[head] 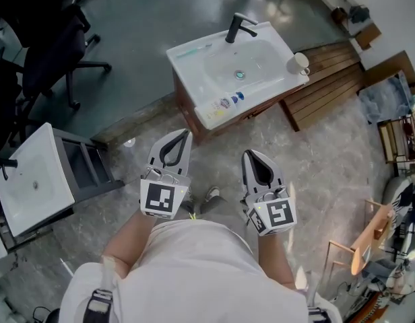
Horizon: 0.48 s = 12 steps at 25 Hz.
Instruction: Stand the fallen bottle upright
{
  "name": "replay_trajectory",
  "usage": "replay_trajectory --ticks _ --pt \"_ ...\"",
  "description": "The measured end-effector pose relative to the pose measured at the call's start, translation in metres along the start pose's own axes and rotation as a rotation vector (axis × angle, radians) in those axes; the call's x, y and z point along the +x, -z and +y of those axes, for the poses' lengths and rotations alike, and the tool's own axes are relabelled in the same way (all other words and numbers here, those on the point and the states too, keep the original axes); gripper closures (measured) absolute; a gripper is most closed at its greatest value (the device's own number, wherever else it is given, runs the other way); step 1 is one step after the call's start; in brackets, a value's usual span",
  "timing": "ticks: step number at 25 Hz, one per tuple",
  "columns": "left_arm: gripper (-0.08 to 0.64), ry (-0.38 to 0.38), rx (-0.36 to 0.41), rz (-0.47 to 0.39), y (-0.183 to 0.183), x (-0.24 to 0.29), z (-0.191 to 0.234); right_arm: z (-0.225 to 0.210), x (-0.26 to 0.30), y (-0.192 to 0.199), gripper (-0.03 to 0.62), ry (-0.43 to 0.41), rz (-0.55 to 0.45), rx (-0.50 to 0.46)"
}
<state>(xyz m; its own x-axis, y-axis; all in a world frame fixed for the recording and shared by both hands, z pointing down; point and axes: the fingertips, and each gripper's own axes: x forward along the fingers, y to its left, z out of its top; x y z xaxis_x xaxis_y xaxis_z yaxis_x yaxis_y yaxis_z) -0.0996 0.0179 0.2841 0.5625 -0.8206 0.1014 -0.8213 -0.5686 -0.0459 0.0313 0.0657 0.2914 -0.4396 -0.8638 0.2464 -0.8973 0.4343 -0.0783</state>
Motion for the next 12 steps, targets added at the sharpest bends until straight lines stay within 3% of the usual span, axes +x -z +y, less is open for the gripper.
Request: replay_trajectory --ticks 5,12 --pt "0.545 0.004 0.0 -0.01 -0.009 0.036 -0.014 -0.035 0.012 -0.005 0.554 -0.01 -0.011 0.01" --pt "0.545 -0.048 0.042 -0.003 -0.03 0.086 -0.028 -0.094 0.044 -0.032 0.554 -0.092 -0.041 -0.033"
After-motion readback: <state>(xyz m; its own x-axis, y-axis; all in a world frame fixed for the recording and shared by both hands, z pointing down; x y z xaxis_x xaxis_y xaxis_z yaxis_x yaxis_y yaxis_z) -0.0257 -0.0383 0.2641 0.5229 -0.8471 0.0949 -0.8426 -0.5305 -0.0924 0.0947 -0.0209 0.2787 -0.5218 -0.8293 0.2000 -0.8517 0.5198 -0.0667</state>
